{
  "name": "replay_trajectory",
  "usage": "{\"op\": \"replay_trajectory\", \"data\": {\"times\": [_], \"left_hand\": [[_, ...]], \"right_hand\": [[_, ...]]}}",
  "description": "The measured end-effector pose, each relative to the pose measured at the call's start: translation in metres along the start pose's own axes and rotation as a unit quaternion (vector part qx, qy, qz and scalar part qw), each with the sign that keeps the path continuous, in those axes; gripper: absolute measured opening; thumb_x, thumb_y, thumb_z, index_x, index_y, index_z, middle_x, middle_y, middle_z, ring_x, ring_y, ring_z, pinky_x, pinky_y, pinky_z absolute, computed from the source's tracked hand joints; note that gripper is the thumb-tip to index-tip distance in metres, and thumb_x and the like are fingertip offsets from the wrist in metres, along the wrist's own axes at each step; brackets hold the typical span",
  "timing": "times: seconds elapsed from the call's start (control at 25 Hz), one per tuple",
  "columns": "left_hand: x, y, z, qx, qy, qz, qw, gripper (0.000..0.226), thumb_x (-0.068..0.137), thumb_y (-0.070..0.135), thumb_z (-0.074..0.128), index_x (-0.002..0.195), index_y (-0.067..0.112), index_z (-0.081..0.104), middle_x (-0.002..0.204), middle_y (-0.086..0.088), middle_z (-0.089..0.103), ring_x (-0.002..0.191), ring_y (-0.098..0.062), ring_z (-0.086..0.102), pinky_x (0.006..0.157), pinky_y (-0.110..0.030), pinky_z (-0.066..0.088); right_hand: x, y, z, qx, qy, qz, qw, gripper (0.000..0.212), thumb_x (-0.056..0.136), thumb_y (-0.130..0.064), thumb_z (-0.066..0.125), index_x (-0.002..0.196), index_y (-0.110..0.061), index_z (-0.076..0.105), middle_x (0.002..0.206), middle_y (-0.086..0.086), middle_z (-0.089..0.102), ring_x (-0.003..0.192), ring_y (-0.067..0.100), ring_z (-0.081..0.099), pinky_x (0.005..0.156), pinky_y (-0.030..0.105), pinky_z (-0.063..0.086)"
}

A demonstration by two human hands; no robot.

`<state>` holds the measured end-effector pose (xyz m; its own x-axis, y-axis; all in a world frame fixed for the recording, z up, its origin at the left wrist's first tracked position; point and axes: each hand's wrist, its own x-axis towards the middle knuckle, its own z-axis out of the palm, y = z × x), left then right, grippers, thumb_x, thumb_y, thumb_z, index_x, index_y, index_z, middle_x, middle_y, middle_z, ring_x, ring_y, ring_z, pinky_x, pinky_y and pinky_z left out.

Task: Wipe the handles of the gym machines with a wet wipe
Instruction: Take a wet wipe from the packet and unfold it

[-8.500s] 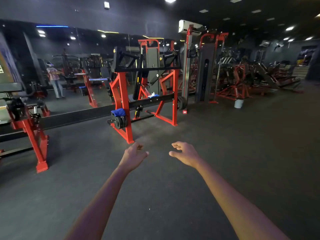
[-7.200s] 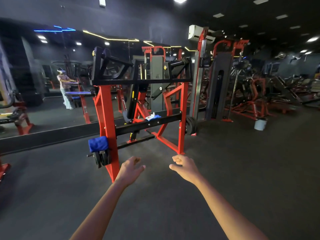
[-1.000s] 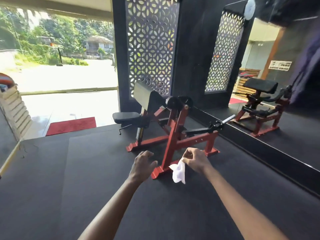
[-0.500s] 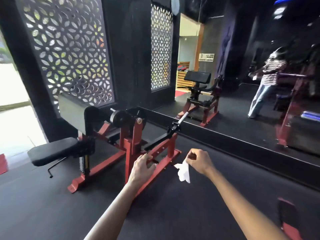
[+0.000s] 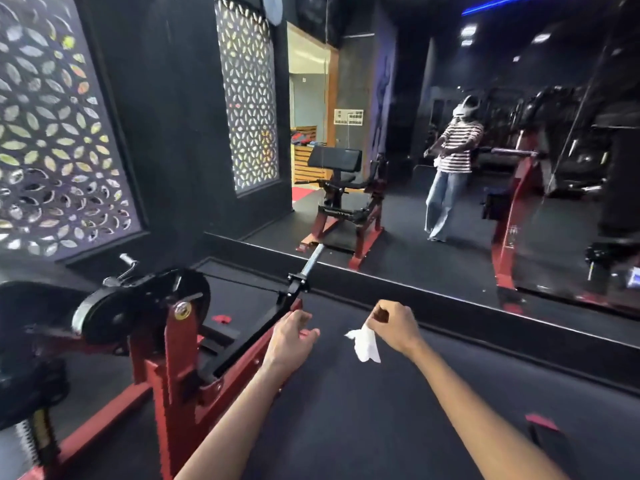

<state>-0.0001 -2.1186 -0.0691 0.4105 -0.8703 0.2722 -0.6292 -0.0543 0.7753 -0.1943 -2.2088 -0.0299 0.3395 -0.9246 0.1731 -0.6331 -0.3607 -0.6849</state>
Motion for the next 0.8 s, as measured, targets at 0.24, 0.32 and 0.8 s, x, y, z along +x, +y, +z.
{"op": "replay_trajectory", "data": {"times": [0.24,0.32,0.8], "left_hand": [[0.160,-0.023,0.070,-0.014,-0.031,0.021,0.999,0.028,0.083,0.015,0.071,0.108,0.004,0.064,0.102,-0.005,0.063,0.100,-0.022,0.059,0.087,-0.018,0.038],[0.217,-0.031,0.089,-0.016,-0.027,0.033,0.999,0.028,0.082,0.014,0.071,0.108,0.004,0.064,0.103,-0.006,0.064,0.096,-0.019,0.058,0.082,-0.014,0.035],[0.543,-0.088,0.158,-0.011,-0.023,0.023,0.999,0.027,0.081,0.013,0.071,0.106,0.006,0.064,0.097,0.003,0.059,0.090,-0.012,0.057,0.076,-0.002,0.034]], "right_hand": [[0.155,0.044,0.005,-0.009,0.003,0.020,1.000,0.019,0.075,-0.017,0.063,0.059,-0.022,0.054,0.061,-0.007,0.060,0.060,0.012,0.053,0.062,0.033,0.048],[0.211,0.055,0.008,-0.010,0.011,0.019,1.000,0.018,0.074,-0.016,0.064,0.059,-0.021,0.055,0.060,-0.008,0.059,0.061,0.012,0.054,0.064,0.033,0.048],[0.554,0.092,0.032,-0.010,0.024,0.026,0.999,0.013,0.075,-0.018,0.063,0.064,-0.020,0.059,0.069,-0.007,0.067,0.067,0.014,0.062,0.065,0.034,0.051]]}}
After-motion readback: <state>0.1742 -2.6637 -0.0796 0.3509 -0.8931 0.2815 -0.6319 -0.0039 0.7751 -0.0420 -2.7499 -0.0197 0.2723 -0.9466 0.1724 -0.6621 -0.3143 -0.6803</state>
